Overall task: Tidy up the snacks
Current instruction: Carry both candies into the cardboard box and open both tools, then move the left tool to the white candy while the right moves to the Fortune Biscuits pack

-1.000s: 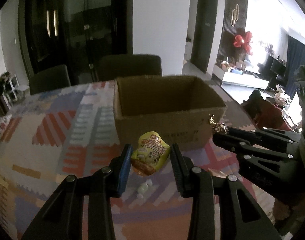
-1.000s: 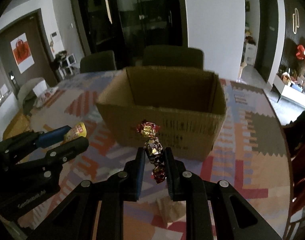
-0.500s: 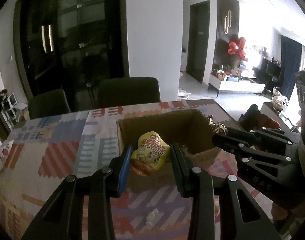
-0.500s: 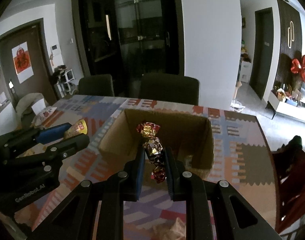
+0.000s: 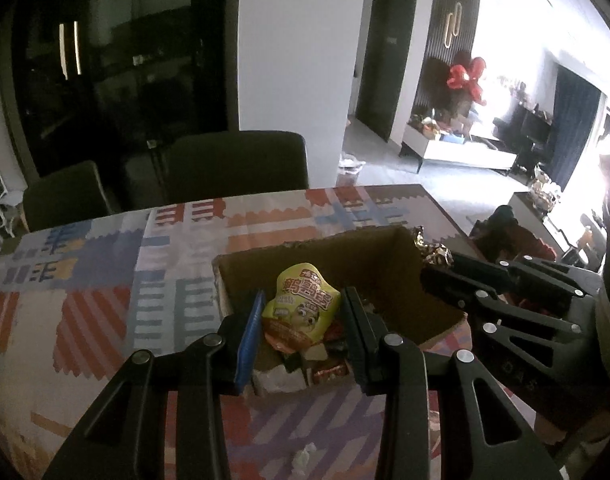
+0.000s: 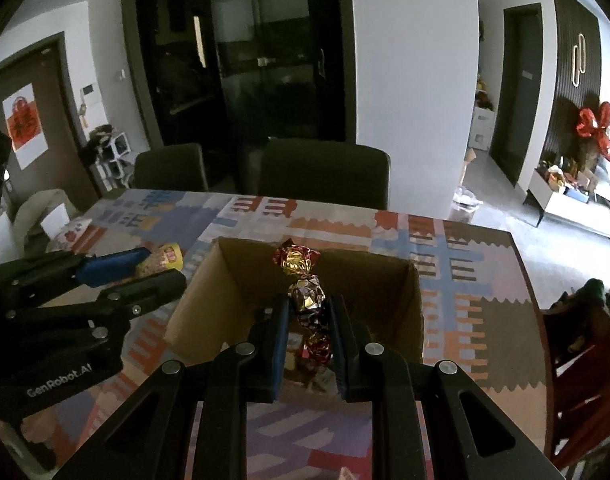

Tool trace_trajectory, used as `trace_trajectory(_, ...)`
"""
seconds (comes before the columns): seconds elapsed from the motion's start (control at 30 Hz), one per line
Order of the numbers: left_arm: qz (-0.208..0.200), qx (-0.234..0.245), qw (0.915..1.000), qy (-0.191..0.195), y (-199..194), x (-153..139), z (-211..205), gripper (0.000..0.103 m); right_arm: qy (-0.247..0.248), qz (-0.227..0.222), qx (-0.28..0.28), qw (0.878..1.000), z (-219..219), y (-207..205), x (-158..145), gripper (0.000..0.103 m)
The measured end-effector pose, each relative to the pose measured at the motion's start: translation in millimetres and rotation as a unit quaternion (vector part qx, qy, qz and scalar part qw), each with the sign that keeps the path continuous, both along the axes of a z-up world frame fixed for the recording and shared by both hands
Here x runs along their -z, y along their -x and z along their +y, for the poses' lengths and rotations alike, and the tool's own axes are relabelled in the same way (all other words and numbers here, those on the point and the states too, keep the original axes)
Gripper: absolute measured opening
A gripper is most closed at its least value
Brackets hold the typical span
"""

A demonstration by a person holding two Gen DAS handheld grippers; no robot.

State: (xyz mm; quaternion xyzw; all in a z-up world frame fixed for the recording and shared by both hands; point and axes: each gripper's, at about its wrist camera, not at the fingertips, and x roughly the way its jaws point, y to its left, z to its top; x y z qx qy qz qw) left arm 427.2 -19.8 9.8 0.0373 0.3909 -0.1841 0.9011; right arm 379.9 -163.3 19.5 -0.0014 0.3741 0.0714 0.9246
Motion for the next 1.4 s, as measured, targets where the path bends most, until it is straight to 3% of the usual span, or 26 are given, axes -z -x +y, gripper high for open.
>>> trace_trajectory(0.1,0.012,0.002,0.9999,-0.003,-12.5,4.2,-3.1,0.041,0.001,0.006,0.008,1.000,-1.4,-9.0,3.0,0.021)
trace_trajectory(0.17,0.015,-0.012,0.9998,-0.010,-18.7,6.4,-4.0,0.056,0.004,0.012,0.021,1.000,-4.0,-13.1,5.8,0.025)
trace_trajectory(0.2,0.011,-0.017,0.9997,-0.010,-19.8,5.7,-3.2,0.061,0.004,0.015,0.029,0.999,-5.2,-13.0,7.1,0.034)
trace_trajectory(0.27,0.006,-0.013,0.9998,-0.011,-16.9,4.5,-2.6,0.061,0.004,0.018,0.042,0.999,-8.8,-12.0,8.9,0.040)
trace_trajectory(0.6,-0.025,-0.008,0.9993,-0.025,11.4,-4.9,2.8,0.064,-0.022,0.009,0.067,0.997,-11.5,18.1,3.5,0.040)
trace_trajectory(1.0,-0.049,-0.006,0.9986,-0.018,52.5,-5.7,19.2,0.065,-0.043,-0.008,0.112,0.993,-7.5,63.1,1.5,0.053)
trace_trajectory(1.4,-0.038,0.005,0.9992,-0.012,89.7,29.3,28.7,0.066,-0.068,0.012,0.179,0.981,-8.8,107.7,39.2,0.053)
